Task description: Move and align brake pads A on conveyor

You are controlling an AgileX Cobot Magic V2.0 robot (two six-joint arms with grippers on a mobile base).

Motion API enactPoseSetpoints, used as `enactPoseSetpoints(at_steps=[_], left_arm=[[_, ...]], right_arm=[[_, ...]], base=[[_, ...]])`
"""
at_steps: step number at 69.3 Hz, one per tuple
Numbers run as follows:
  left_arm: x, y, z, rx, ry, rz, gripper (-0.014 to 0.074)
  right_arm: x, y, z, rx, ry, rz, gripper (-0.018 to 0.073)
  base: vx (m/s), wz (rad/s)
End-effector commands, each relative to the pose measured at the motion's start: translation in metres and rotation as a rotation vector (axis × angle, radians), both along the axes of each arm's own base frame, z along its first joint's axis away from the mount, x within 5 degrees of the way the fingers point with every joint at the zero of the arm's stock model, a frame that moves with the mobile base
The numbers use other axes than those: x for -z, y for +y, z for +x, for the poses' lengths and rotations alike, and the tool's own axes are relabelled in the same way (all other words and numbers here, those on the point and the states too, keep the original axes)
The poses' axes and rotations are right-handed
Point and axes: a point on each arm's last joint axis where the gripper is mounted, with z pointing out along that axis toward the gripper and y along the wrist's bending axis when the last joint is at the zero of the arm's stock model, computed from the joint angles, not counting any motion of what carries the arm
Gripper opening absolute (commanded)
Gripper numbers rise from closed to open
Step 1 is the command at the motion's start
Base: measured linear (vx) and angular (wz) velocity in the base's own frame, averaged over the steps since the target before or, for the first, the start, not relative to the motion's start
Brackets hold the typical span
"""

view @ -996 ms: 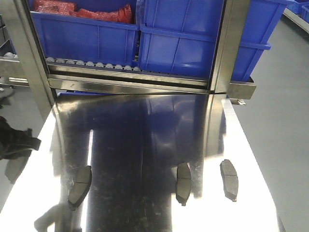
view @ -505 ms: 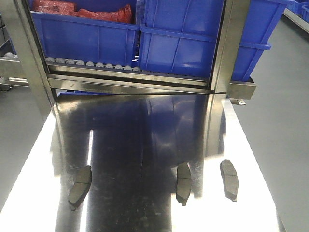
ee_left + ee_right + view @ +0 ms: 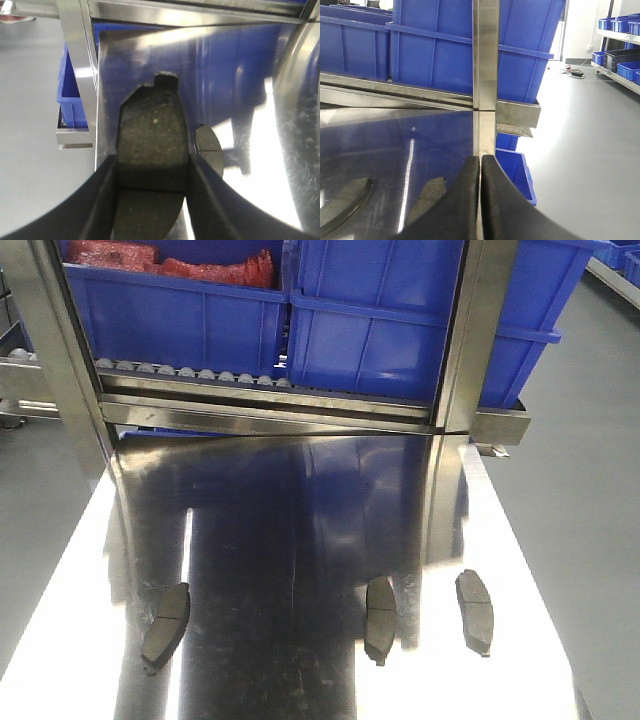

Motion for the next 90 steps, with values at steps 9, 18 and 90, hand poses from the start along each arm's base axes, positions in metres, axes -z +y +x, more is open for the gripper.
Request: enactPoseSetpoints(at_steps=[9, 18, 90], left_arm=[[-0.017, 0.0, 0.004, -0.019, -0.116, -0.035, -0.0006], [-0.017, 0.0, 0.004, -0.019, -0.116, -0.035, -0.0006], [-0.017, 0.0, 0.004, -0.019, -0.116, -0.035, -0.0006]], right_arm=[[-0.004, 0.0, 0.0, -0.006, -0.077, -0.003, -0.0011], [-0.004, 0.0, 0.0, -0.006, -0.077, -0.003, -0.0011], [-0.097, 0.002, 0.021, -0.003, 0.035, 0.096, -0.0011]], base=[[0.0, 0.0], [0.0, 0.0], [0.0, 0.0]])
